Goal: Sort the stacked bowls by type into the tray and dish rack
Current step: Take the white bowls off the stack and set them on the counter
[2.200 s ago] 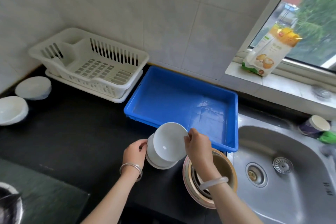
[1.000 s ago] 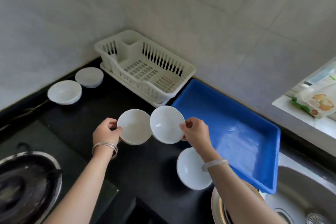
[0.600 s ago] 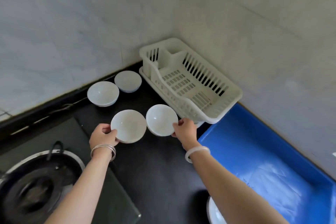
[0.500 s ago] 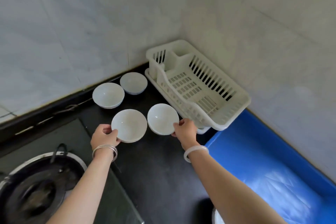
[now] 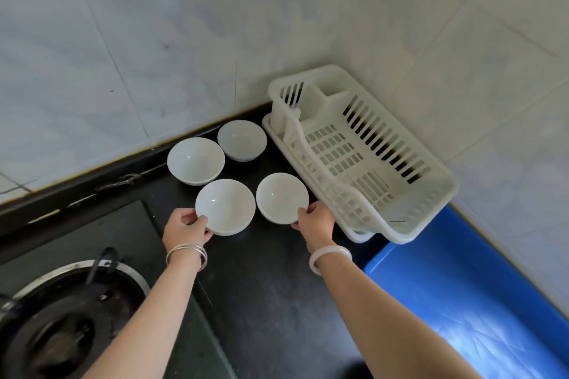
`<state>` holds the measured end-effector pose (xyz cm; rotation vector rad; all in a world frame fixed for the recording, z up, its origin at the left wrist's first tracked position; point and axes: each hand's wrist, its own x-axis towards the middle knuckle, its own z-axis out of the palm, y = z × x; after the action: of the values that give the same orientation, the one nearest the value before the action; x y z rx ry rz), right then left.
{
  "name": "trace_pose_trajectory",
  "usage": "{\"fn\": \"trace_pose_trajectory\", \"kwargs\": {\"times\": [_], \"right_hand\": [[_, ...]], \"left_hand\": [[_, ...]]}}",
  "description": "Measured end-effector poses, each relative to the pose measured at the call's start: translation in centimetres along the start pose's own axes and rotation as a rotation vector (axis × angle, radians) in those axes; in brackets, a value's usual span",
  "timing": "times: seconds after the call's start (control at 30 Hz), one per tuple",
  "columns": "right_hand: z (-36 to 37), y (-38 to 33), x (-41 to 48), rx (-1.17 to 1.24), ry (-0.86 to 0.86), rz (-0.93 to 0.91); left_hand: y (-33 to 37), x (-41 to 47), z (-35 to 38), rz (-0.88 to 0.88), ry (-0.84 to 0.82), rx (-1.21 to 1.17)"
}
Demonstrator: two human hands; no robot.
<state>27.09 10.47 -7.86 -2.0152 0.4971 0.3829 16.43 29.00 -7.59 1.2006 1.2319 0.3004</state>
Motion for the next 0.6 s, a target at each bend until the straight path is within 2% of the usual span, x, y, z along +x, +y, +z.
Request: {"fn": "trace_pose_trajectory", "kwargs": {"times": [0.1, 0.2, 0.33, 0.6], "right_hand": [[0.3, -0.1, 0.2, 0.021, -0.042, 0.005], [0.3, -0.2, 0.0, 0.093, -0.143, 0.084], [0.3, 0.6, -0.9, 0.238, -0.222, 0.132], [1.1, 0.4, -1.4, 0.459, -0.262, 0.105]], "left_hand": [[-0.4, 0.0, 0.1, -0.026, 0.014, -0.041], [-0.5, -0.1, 0.1, -0.062, -0.014, -0.105], [-0.4, -0.7, 0.0, -0.236, -0.102, -0.184], [-0.1, -0.8, 0.4, -0.259, -0.072, -0.209]]}}
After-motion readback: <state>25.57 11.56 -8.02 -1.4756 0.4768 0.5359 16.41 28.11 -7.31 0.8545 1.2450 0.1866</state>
